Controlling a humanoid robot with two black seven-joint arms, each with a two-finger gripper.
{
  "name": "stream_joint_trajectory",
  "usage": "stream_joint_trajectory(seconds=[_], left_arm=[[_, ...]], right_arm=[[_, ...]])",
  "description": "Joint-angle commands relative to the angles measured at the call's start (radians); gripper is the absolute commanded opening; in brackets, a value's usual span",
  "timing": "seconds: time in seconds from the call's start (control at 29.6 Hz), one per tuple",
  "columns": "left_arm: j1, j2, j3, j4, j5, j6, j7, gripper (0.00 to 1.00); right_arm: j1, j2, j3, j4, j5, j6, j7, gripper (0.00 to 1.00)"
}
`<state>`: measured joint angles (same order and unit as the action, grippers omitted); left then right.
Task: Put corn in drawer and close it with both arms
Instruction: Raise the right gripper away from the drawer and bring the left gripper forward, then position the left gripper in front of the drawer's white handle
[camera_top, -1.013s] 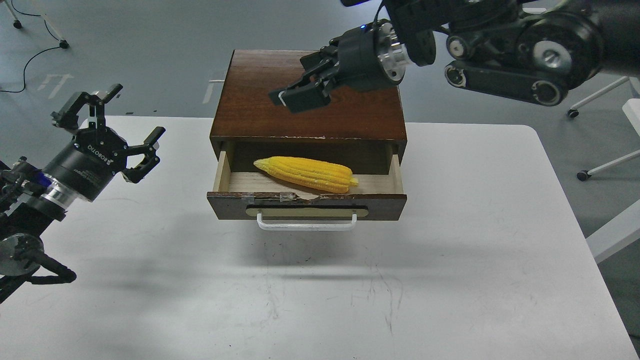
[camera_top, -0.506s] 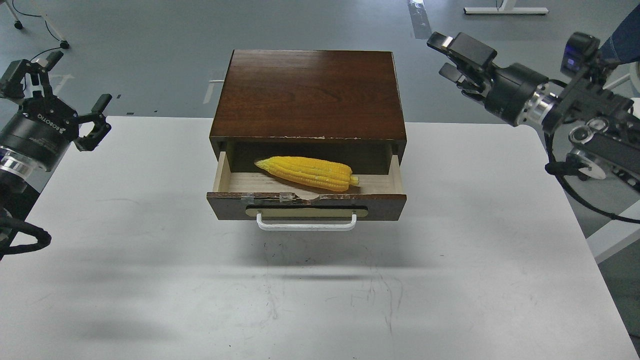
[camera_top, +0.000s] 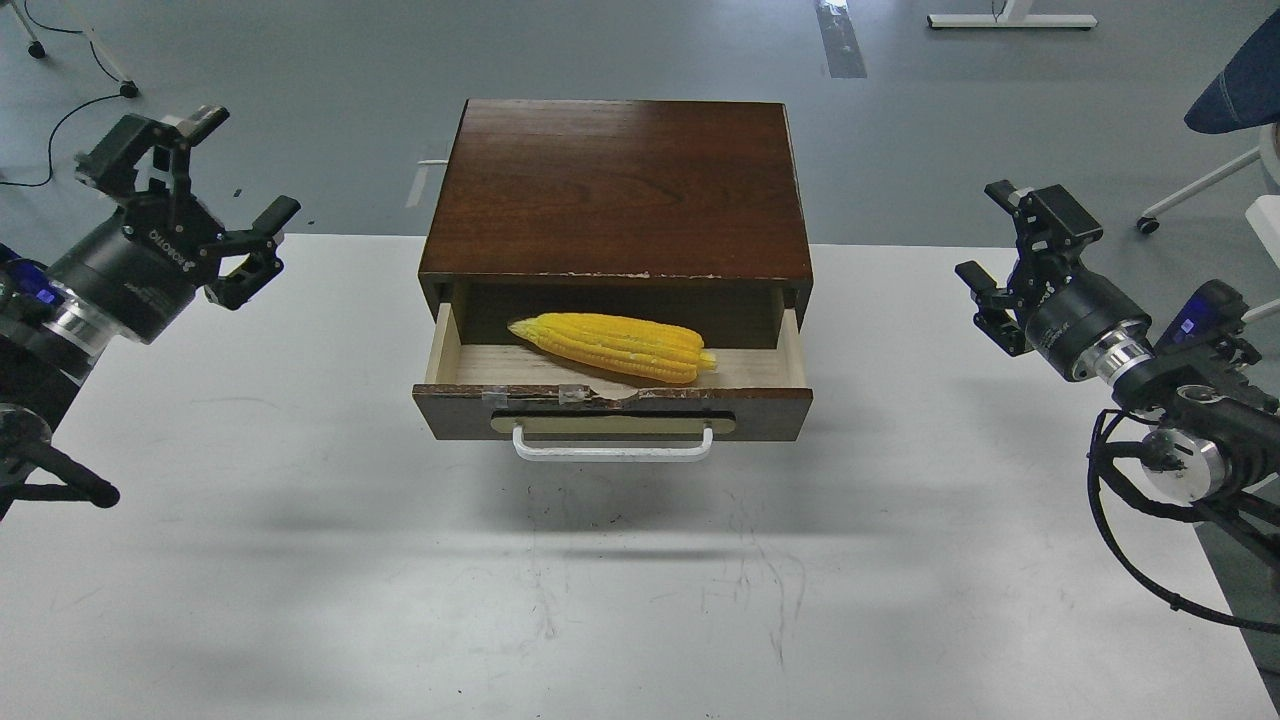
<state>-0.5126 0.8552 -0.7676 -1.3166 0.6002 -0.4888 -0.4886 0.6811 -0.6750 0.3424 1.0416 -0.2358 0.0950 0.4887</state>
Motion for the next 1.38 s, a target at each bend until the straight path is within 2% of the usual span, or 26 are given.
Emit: stream_joint_trajectory(seconds=[0.0,0.24,0.37,0.54,0.64,0.68,0.71,0.74,0.84,1.35], left_arm=[[0.0,0.002,-0.035,-0.18,0.24,0.0,0.0,1.0],[0.002,-0.062,-0.03,-0.381,0.721,0.0,0.0,1.0],[0.011,-0.11,-0.01,-0.418,0.872,0.0,0.0,0.99],[0.02,-0.166,0.065,-0.426,1.023,0.0,0.0,0.91],[0.054,-0.173,0.122,-0.421,1.027,0.0,0.0,0.61],[0.071,-0.174,0.126,-0.417,1.027,0.0,0.0,0.44],[0.071,-0.174,0.126,-0.417,1.027,0.0,0.0,0.44],[0.098,-0.174,0.126,-0.414,1.026,0.0,0.0,0.24],[0.144,-0.174,0.126,-0.379,1.024,0.022,0.0,0.0],[0.192,-0.222,0.123,-0.253,1.01,0.101,0.0,0.0]], right_arm=[[-0.008,0.0,-0.013,-0.002,-0.005,0.0,0.0,1.0],[-0.015,0.0,-0.014,-0.026,-0.005,0.0,0.0,1.0],[-0.017,0.0,-0.014,-0.028,-0.005,0.0,0.0,1.0],[-0.025,-0.001,-0.016,-0.034,-0.005,0.0,0.0,1.0],[-0.034,-0.001,-0.016,-0.041,-0.005,0.0,0.0,1.0],[-0.034,-0.001,-0.016,-0.048,-0.005,0.0,0.0,1.0],[-0.034,-0.001,-0.016,-0.048,-0.005,0.0,0.0,1.0],[-0.035,-0.001,-0.016,-0.052,-0.005,0.0,0.0,1.0],[-0.044,-0.001,-0.016,-0.054,-0.005,0.0,0.0,1.0],[-0.054,-0.001,-0.016,-0.054,-0.005,-0.001,0.0,1.0]])
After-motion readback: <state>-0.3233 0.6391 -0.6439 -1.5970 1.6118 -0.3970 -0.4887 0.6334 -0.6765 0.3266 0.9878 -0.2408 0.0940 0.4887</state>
